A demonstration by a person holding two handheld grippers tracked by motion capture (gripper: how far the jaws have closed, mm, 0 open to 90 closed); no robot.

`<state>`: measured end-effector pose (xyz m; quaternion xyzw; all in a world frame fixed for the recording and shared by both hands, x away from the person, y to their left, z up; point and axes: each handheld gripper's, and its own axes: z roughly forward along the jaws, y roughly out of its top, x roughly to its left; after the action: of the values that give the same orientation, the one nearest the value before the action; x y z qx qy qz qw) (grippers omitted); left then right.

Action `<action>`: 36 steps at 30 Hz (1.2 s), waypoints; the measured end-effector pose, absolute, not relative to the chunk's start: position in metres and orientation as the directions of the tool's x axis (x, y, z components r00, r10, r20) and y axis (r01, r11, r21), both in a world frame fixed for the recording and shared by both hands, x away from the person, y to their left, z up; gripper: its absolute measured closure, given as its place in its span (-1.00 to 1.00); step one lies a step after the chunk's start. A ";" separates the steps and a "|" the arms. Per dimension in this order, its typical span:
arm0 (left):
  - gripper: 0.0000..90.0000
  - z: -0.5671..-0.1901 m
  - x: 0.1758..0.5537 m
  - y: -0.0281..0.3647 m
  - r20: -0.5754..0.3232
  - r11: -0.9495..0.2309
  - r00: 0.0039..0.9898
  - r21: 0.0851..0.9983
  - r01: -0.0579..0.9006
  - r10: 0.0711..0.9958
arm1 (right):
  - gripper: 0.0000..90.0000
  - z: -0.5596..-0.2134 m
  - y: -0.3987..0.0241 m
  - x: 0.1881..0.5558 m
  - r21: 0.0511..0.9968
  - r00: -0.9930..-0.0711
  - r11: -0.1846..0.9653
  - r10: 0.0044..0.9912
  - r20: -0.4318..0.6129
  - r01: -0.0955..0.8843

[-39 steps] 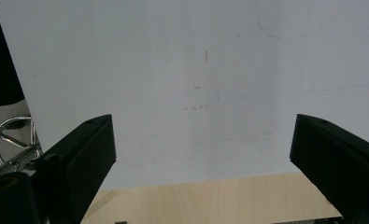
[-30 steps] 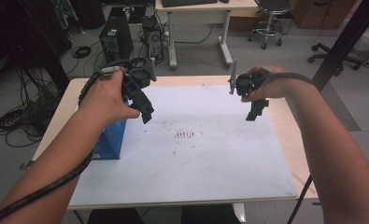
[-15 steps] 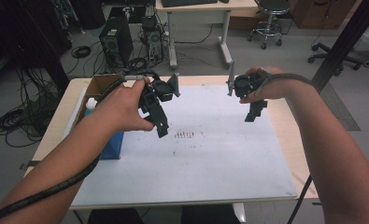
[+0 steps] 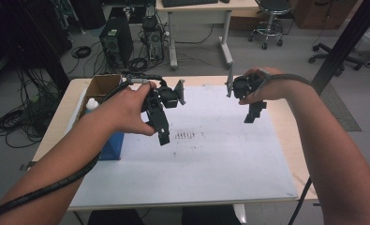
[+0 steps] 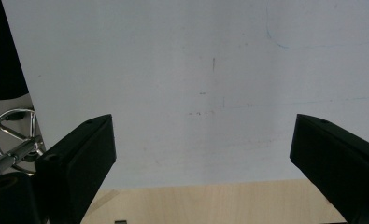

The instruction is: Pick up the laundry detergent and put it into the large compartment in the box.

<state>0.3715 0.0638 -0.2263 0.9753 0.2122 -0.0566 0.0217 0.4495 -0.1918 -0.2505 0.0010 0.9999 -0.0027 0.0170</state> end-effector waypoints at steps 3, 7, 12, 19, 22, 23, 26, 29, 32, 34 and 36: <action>-1.00 -0.227 0.373 0.068 -0.119 -0.911 0.906 0.019 0.412 0.407 | -0.84 -0.252 -0.190 0.450 -0.012 -0.999 1.000 0.003 -0.032 0.003; -1.00 -0.226 0.375 0.071 -0.124 -0.916 0.910 0.019 0.402 0.396 | -0.84 -0.251 -0.190 0.451 -0.017 -1.000 1.000 0.005 -0.029 0.005; -1.00 -0.226 0.377 0.076 -0.129 -0.911 0.905 0.024 0.413 0.407 | -0.84 -0.250 -0.193 0.453 -0.019 -0.999 1.000 0.015 -0.029 0.015; -1.00 -0.226 0.378 0.080 -0.132 -0.908 0.902 0.031 0.419 0.411 | -0.84 -0.250 -0.192 0.456 -0.013 -1.000 1.000 0.014 -0.028 0.014; -1.00 -0.227 0.377 0.081 -0.135 -0.907 0.901 0.029 0.419 0.412 | -0.84 -0.250 -0.191 0.455 -0.017 -1.000 1.000 0.014 -0.026 0.014; -1.00 -0.227 0.377 0.082 -0.136 -0.907 0.901 0.028 0.420 0.413 | -0.84 -0.250 -0.190 0.455 -0.017 -1.000 1.000 0.014 -0.026 0.014; -1.00 -0.228 0.377 0.084 -0.134 -0.905 0.899 0.033 0.424 0.416 | -0.84 -0.249 -0.189 0.453 -0.017 -0.999 1.000 0.015 -0.028 0.016; -1.00 -0.228 0.375 0.085 -0.136 -0.904 0.899 0.038 0.425 0.417 | -0.84 -0.248 -0.187 0.453 -0.019 -0.999 1.000 0.015 -0.030 0.016; -1.00 -0.227 0.375 0.087 -0.131 -0.906 0.900 0.035 0.423 0.415 | -0.84 -0.245 -0.186 0.452 -0.019 -0.999 1.000 0.011 -0.033 0.011; -1.00 -0.226 0.375 0.086 -0.117 -0.903 0.899 0.024 0.428 0.423 | -0.84 -0.245 -0.185 0.451 -0.021 -0.999 1.000 0.011 -0.035 0.012; -1.00 -0.226 0.375 0.086 -0.112 -0.905 0.900 0.023 0.425 0.420 | -0.84 -0.244 -0.185 0.451 -0.020 -0.999 1.000 0.012 -0.036 0.013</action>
<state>0.3750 0.0860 -0.2261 0.9745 0.2169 -0.0524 0.0235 0.4505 -0.1849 -0.2445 0.0062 0.9998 -0.0101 0.0182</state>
